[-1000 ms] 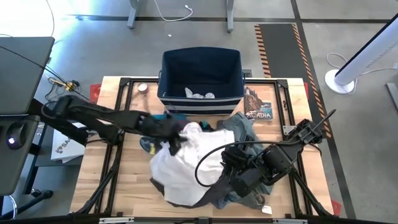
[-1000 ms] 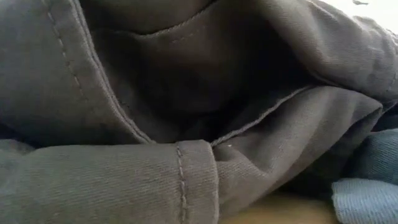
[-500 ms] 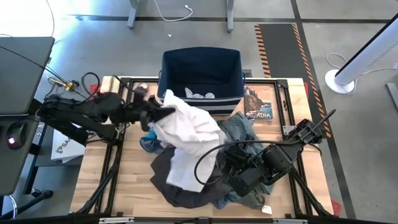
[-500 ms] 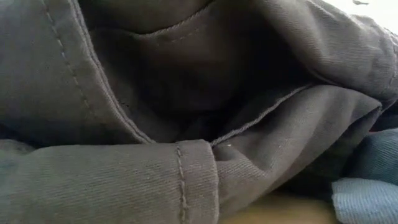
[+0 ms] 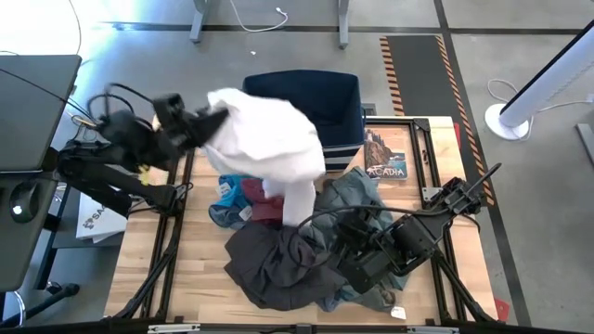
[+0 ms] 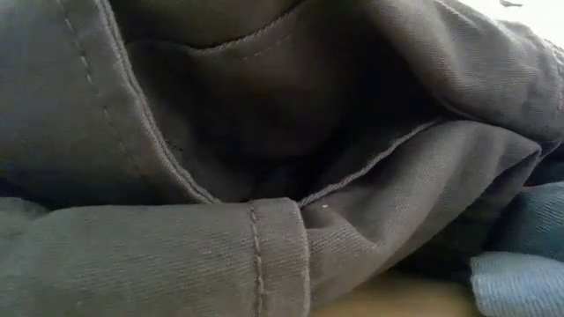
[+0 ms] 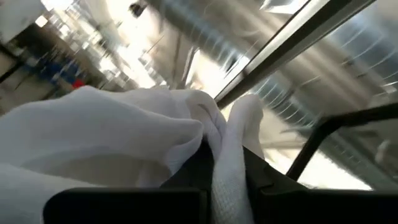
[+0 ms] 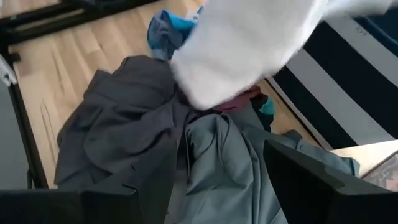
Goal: Sort clothes
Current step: Put the white polo into the blue laundry bin, then put the grey sock into the blue laundry bin
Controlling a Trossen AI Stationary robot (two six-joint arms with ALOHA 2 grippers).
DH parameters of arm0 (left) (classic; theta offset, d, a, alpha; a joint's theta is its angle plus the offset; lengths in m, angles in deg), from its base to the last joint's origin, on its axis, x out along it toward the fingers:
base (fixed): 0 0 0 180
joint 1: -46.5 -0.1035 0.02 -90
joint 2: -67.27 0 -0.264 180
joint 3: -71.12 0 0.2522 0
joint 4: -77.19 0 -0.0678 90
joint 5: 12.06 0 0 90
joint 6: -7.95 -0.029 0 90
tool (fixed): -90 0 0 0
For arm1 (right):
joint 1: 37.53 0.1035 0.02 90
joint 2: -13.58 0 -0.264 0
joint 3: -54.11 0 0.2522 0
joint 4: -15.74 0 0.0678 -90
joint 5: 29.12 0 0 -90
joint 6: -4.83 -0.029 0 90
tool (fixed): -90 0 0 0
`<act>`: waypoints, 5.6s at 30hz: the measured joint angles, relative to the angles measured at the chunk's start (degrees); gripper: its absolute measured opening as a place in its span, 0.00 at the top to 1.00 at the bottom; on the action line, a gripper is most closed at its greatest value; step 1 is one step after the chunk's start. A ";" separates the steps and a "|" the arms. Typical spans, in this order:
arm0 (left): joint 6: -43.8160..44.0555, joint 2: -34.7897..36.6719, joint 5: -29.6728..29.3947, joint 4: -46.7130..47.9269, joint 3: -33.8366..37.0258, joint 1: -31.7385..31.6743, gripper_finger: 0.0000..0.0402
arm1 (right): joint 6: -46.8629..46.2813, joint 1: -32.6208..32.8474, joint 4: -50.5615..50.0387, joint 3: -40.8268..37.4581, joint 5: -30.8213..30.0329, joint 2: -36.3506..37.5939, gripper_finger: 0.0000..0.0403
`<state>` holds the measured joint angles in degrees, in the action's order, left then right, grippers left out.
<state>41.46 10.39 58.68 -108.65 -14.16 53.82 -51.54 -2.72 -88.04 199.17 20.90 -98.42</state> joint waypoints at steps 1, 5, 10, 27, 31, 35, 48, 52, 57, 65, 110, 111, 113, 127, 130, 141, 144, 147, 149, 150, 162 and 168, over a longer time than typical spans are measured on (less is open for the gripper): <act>-0.66 -0.39 1.05 -0.02 -1.81 -0.81 0.95 | -0.66 -0.02 0.01 0.00 -0.31 0.00 0.41; -3.08 -2.62 5.41 0.42 -9.04 -5.34 0.95 | -3.81 -0.26 0.00 -0.02 -2.16 0.00 0.41; -5.63 -5.74 8.43 5.48 -16.81 -13.45 0.95 | -8.17 -0.33 0.00 -0.02 -5.26 0.00 0.41; 10.65 -25.65 35.15 11.02 -22.78 -42.80 0.95 | -18.13 -0.33 0.02 -0.02 -10.63 0.00 0.41; 10.88 -30.47 38.33 11.30 -22.78 -43.81 0.95 | -13.53 -1.27 0.03 -0.02 -10.94 0.00 0.41; 9.38 -34.21 37.29 14.95 -22.78 -43.90 0.94 | -7.87 -3.57 0.00 -0.02 -10.96 0.07 0.41; 1.05 -37.09 22.82 40.90 -22.78 -44.07 0.95 | 24.07 -15.31 0.03 -0.02 -4.27 9.75 0.41; 2.20 -37.09 20.58 46.93 -22.78 -42.97 0.95 | 30.54 -19.95 0.00 -0.02 -2.75 13.38 0.41; 1.90 -37.12 20.58 48.02 -21.66 -40.62 0.94 | 38.11 -25.62 0.00 -0.02 1.35 17.25 0.41; 0.69 -37.12 24.63 49.81 -21.48 -39.55 0.74 | 40.65 -33.16 0.01 -0.02 5.89 19.08 0.41; 3.23 0.36 13.04 65.94 -2.60 -18.30 0.49 | 16.41 -24.68 30.29 -38.08 19.07 19.17 0.41; 4.43 0.85 11.91 65.86 -1.36 -17.18 0.49 | 16.82 -24.66 31.27 -38.90 20.48 19.15 0.41; 6.47 1.72 9.85 65.43 0.75 -14.99 0.49 | 16.97 -24.68 32.80 -40.44 23.30 19.15 0.41; 6.92 1.73 9.79 64.61 11.83 -5.08 0.49 | 6.88 -20.62 34.67 -45.57 43.66 19.25 0.41; 6.20 1.72 9.88 63.52 12.69 -4.56 0.49 | 0.60 -16.94 34.46 -45.57 44.14 19.76 0.41; -2.32 1.49 14.31 57.94 14.92 -3.76 0.49 | -30.90 -1.76 26.84 -45.57 33.12 19.82 0.41; -5.39 0.86 16.04 55.19 14.96 -3.76 0.49 | -37.49 0.62 25.70 -45.57 29.47 19.80 0.41; -7.56 -0.27 18.01 52.58 14.96 -3.76 0.49 | -42.46 2.62 24.92 -45.57 26.46 19.80 0.41; -8.36 -1.34 18.81 51.98 14.96 -3.76 0.49 | -44.95 3.85 24.80 -45.57 24.57 19.80 0.41; -8.23 -1.93 18.83 52.02 14.96 -3.76 0.49 | -45.83 4.40 24.79 -45.57 23.56 19.80 0.41; -5.35 -9.66 19.25 52.11 14.96 -3.76 0.49 | -50.28 10.70 21.10 -45.57 15.96 19.78 0.41; 0.51 -14.93 25.37 44.28 14.98 -2.66 0.49 | -51.62 14.56 18.45 -45.57 15.06 19.76 0.41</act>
<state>41.97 -4.54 84.04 -64.37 0.82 51.15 -103.17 11.83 -69.59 153.60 35.96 -78.66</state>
